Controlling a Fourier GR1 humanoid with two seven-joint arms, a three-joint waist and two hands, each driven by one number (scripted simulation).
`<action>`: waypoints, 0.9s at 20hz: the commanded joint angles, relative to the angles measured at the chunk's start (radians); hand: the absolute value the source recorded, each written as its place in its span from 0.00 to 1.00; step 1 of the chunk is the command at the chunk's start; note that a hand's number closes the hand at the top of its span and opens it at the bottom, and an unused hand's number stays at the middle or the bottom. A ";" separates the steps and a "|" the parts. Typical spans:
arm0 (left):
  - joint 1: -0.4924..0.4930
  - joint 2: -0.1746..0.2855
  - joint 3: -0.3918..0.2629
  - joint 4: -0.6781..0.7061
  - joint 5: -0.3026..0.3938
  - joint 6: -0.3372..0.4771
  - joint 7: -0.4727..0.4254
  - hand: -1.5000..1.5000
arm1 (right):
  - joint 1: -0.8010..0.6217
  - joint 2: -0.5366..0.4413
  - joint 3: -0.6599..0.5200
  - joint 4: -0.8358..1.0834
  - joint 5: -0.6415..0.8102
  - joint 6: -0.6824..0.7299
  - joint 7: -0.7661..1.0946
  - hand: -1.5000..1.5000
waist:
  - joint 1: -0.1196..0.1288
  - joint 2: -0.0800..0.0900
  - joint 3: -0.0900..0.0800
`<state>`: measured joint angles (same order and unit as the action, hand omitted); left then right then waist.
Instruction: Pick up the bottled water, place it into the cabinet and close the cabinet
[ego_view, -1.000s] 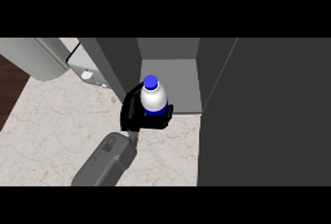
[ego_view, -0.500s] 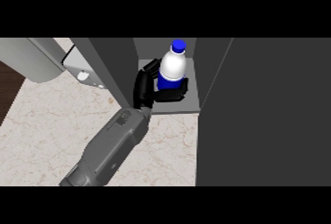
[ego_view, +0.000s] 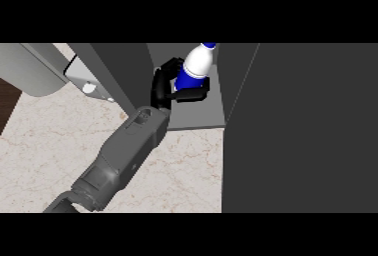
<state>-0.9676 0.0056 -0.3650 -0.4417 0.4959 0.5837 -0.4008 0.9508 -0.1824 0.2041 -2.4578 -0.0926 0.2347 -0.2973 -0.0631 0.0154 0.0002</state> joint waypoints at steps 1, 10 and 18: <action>-0.071 -0.005 0.027 0.143 -0.010 0.053 0.002 1.00 | 0.010 0.000 0.020 -0.052 -0.065 0.020 0.020 0.00 | -0.015 0.007 -0.001; -0.128 0.047 0.126 0.267 0.015 0.024 -0.078 1.00 | 0.009 -0.008 -0.043 -0.035 -0.099 0.046 0.006 0.00 | -0.021 0.012 -0.001; -0.195 0.037 0.095 0.354 -0.046 0.159 -0.121 0.00 | 0.035 -0.005 -0.028 -0.040 -0.082 0.076 -0.023 0.00 | -0.049 0.019 -0.001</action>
<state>-1.1276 0.0537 -0.2619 -0.1297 0.4714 0.6893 -0.5157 0.9597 -0.1820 0.1766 -2.4456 -0.1185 0.2974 -0.3322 -0.1043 0.0336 -0.0010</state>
